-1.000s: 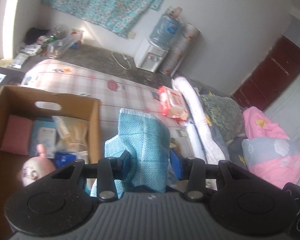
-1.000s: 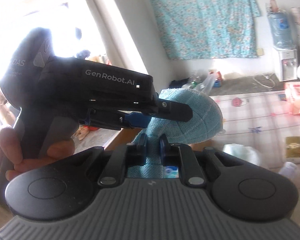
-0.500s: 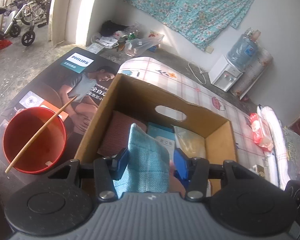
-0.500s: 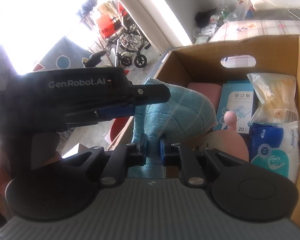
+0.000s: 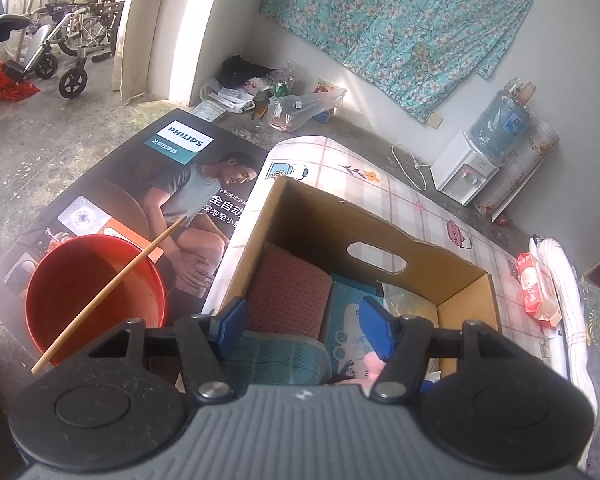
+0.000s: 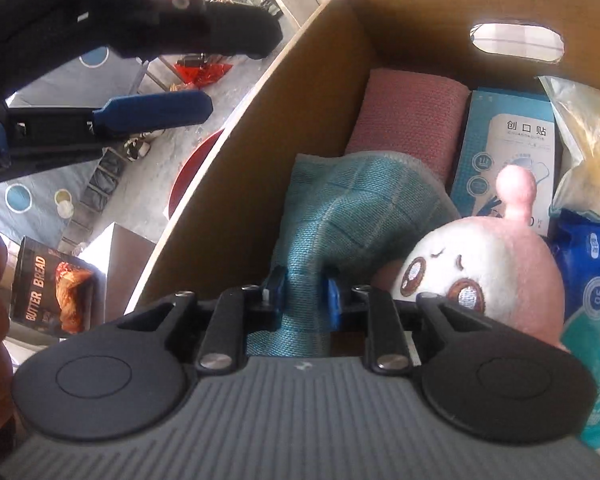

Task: Organize soft objects
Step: 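Lower the blue towel into the box and open the right gripper, then move both tools back over the bed toward the remaining items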

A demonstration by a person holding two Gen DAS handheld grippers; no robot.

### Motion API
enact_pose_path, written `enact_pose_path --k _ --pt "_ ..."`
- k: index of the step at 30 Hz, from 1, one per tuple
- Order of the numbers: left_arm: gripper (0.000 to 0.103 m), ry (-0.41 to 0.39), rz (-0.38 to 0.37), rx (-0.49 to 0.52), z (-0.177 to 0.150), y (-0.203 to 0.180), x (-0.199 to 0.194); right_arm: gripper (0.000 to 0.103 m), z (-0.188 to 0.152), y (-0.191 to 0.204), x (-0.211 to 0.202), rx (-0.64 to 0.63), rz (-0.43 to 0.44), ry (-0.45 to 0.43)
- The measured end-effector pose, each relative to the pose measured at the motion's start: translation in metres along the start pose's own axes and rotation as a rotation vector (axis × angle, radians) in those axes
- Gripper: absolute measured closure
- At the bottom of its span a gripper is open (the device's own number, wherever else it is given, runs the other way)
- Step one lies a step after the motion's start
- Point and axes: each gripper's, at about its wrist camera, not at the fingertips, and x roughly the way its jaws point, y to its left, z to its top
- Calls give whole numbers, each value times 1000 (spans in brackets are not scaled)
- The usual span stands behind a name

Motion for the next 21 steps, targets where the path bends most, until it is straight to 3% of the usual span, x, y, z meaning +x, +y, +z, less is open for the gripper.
enact_pose_path --k 5,16,21 --pt "32 -33 8 13 -1 -4 -14 48 1 -8 -13 17 27 -62" --pt "30 -83 2 48 -12 -28 -46 47 -12 -27 -91 59 62 -226" --pt "28 -103 -37 81 -30 -50 -68 47 -51 -45 -150 71 65 -335"
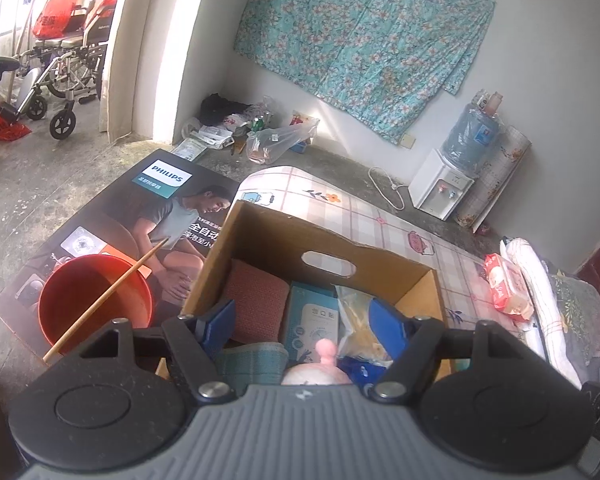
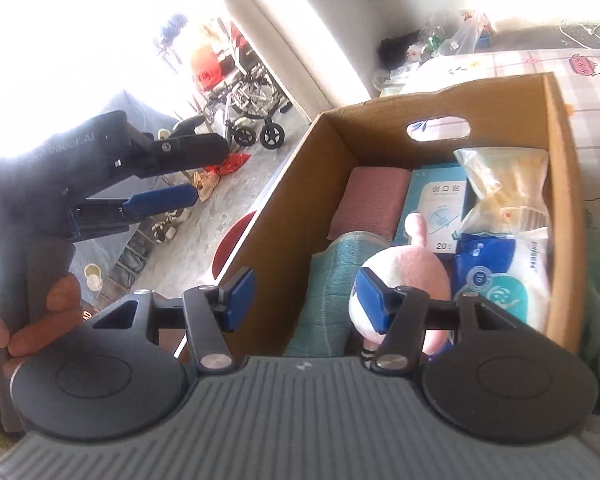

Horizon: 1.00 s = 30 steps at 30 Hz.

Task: Organize soft objects
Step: 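Move both tools back over the bed toward the remaining items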

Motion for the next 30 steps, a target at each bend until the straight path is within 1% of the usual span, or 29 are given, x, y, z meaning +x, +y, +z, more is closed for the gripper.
enact_pose_path --k 5,7,11,15,17,21,23,26,28,30 --pt "21 -20 -61 84 -29 -45 -24 45 -36 -33 -79 26 -64 -111" --pt "14 -31 -98 121 -45 -66 -31 43 -54 -49 -110 41 -108 -158" --pt "12 -16 -170 224 -88 -120 -33 40 -88 -84 -170 104 -200 -240" --pt "11 20 -234 289 -131 -165 -22 40 -119 -122 -217 200 -280 -312" --pt "11 28 -269 335 -151 -186 -17 40 -136 -138 -239 225 -344 -349" --pt "11 49 -341 472 -191 -229 -5 40 -166 -168 -272 243 -508 -388" --pt "11 49 -357 533 -209 -249 2 40 -180 -186 -284 272 -565 -402" --pt "12 42 -368 599 -229 -272 16 40 -192 -205 -298 288 -640 -410" --pt "12 45 -377 625 -240 -284 26 40 -195 -215 -305 297 -655 -417" --pt "13 30 -366 645 -249 -294 36 40 -190 -227 -307 316 -622 -416"
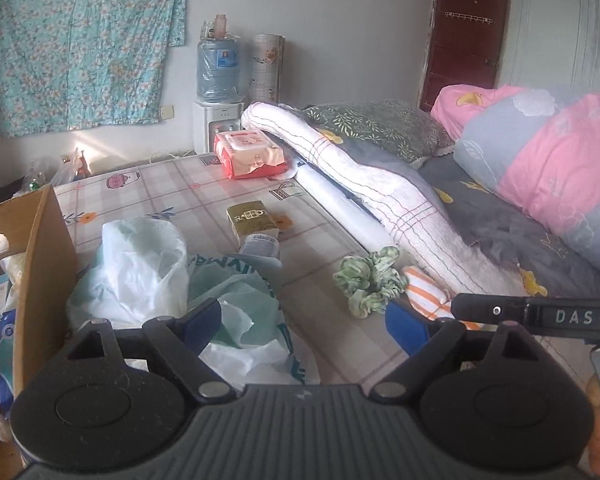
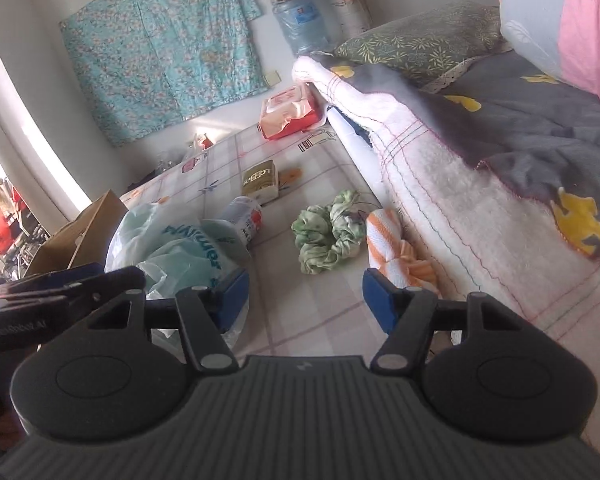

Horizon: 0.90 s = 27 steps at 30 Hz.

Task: Organize soft objects
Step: 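Move both tools back over the bed toward the remaining items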

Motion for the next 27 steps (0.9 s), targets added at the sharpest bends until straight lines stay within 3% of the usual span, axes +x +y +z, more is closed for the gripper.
enact_pose_path --k 9,10,13,17,20,22,27 --pt "22 -136 160 183 14 -20 40 50 52 26 63 76 221 84" --pt "29 -140 171 203 17 -21 45 52 57 29 73 82 231 100" --pt "35 -95 221 240 25 -22 62 59 68 32 100 121 260 146" --pt "34 -42 181 192 30 -5 74 63 80 30 129 154 277 177" --pt "33 -23 206 176 33 4 77 63 83 32 141 137 264 186" --pt "23 4 219 165 37 9 75 63 83 33 148 133 256 193" --pt "13 72 219 179 47 19 57 61 79 36 150 124 283 183"
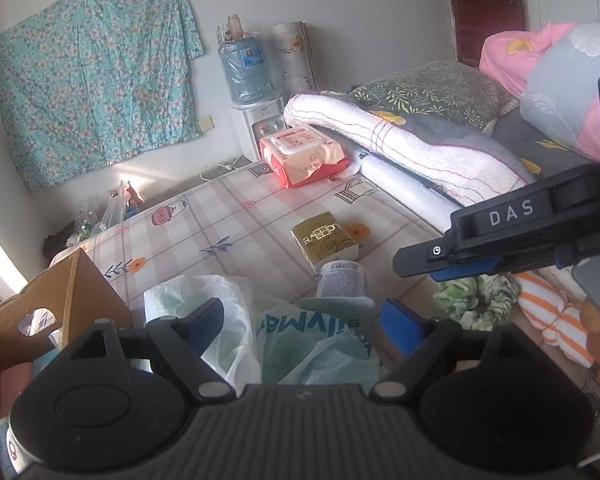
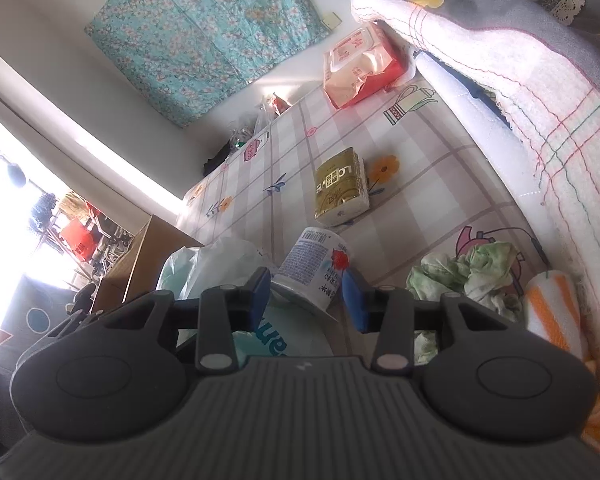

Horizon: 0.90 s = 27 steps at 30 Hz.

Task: Organize soft objects
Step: 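Move both tools back over the bed toward the remaining items, then lower the left gripper onto the white blue-lidded yogurt cup and close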

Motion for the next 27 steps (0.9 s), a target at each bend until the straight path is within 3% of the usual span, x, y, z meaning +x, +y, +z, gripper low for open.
enact_pose_path --k 6,10,17,22,27 --pt "8 52 -42 15 13 23 -13 59 -2 3 8 -10 29 -1" --pt "8 84 -65 -4 19 38 -12 59 -6 9 18 -59 -1 -10" --pt "11 37 -48 37 36 53 -11 59 -16 15 30 -167 -60 -23" --pt "23 26 -31 139 45 49 4 59 -18 18 36 -207 -60 -43" --pt "41 67 -81 172 51 45 28 65 -18 22 45 -249 -73 -39"
